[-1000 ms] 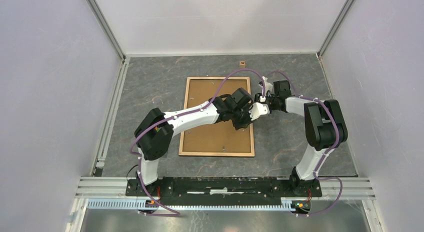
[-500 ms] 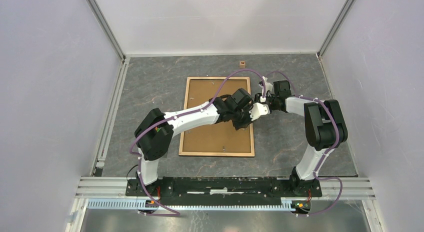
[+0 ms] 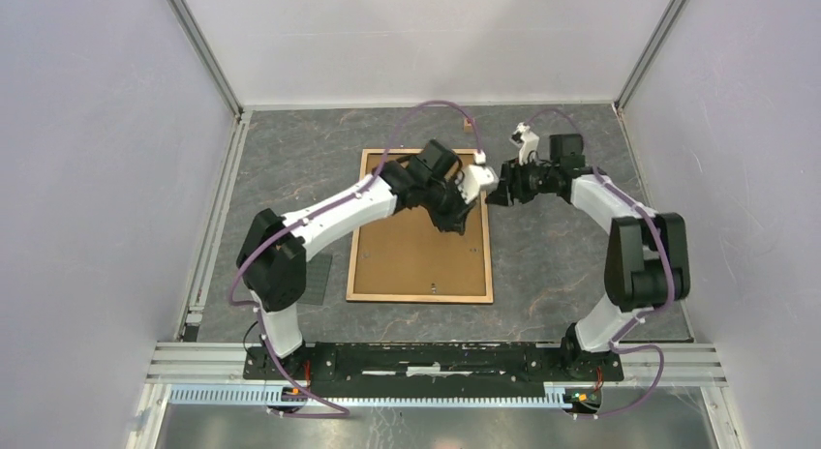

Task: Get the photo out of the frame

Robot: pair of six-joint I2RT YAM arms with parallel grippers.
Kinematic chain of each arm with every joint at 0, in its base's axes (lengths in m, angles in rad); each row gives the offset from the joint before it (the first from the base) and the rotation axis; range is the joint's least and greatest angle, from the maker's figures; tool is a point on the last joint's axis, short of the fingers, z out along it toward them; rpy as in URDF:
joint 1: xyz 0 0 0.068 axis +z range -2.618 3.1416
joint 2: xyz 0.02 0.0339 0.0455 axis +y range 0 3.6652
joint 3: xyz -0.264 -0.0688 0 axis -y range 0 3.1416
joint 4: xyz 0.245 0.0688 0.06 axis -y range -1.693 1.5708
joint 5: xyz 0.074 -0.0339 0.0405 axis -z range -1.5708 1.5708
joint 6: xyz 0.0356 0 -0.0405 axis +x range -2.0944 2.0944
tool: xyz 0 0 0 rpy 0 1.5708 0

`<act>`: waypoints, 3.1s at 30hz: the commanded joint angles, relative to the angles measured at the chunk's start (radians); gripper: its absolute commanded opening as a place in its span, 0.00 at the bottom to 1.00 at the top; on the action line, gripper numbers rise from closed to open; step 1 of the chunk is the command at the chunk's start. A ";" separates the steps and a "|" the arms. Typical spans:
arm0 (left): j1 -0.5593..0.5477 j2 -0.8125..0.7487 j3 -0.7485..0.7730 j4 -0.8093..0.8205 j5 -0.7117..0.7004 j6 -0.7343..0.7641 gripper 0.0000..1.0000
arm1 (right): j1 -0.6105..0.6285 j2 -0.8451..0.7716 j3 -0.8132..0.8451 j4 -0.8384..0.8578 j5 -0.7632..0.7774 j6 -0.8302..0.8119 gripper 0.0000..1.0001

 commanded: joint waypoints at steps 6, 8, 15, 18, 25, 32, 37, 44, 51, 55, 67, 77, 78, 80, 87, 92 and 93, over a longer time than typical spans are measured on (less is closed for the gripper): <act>0.214 -0.080 0.114 -0.135 0.358 -0.315 0.02 | -0.008 -0.342 -0.066 -0.008 -0.359 -0.289 0.66; 0.230 -0.078 0.125 -0.163 0.402 -0.327 0.02 | 0.053 -0.390 -0.120 0.017 -0.354 -0.275 0.66; 0.233 -0.082 0.122 -0.159 0.481 -0.374 0.02 | 0.225 -0.421 -0.206 0.131 -0.229 -0.181 0.65; 0.233 -0.087 0.118 -0.144 0.492 -0.392 0.02 | 0.273 -0.399 -0.197 0.136 -0.179 -0.174 0.62; 0.249 -0.104 0.087 -0.078 0.504 -0.475 0.02 | 0.323 -0.370 -0.187 0.147 -0.157 -0.160 0.19; 0.321 -0.131 0.045 0.062 0.489 -0.619 0.52 | 0.321 -0.361 -0.165 0.225 -0.107 -0.074 0.00; 0.419 -0.168 -0.023 0.301 0.447 -0.812 0.76 | 0.316 -0.326 -0.144 0.458 -0.074 0.174 0.00; 0.427 -0.181 -0.103 0.474 0.430 -0.909 0.71 | 0.314 -0.252 -0.165 0.726 -0.072 0.494 0.00; 0.415 -0.167 -0.113 0.526 0.435 -0.959 0.56 | 0.318 -0.220 -0.188 0.842 -0.071 0.629 0.00; 0.413 -0.163 -0.119 0.545 0.437 -0.980 0.31 | 0.323 -0.212 -0.182 0.843 -0.069 0.633 0.00; 0.570 -0.161 -0.049 0.167 0.352 -0.679 0.02 | 0.264 -0.256 -0.100 0.471 0.044 0.258 0.69; 0.804 0.108 0.216 -0.447 -0.196 -0.178 0.02 | 0.231 -0.489 -0.193 0.362 0.468 -0.098 0.97; 0.812 0.138 0.226 -0.456 -0.225 -0.166 0.02 | 0.231 -0.516 -0.219 0.400 0.549 -0.099 0.98; 0.818 0.198 0.269 -0.485 -0.289 -0.158 0.02 | 0.231 -0.567 -0.260 0.446 0.671 -0.099 0.98; 0.821 0.343 0.346 -0.509 -0.434 -0.186 0.02 | 0.221 -0.587 -0.237 0.346 0.597 -0.153 0.98; 0.832 0.393 0.343 -0.510 -0.468 -0.174 0.02 | 0.216 -0.577 -0.236 0.311 0.548 -0.148 0.98; 0.834 0.398 0.342 -0.509 -0.459 -0.174 0.02 | 0.214 -0.576 -0.238 0.309 0.546 -0.148 0.98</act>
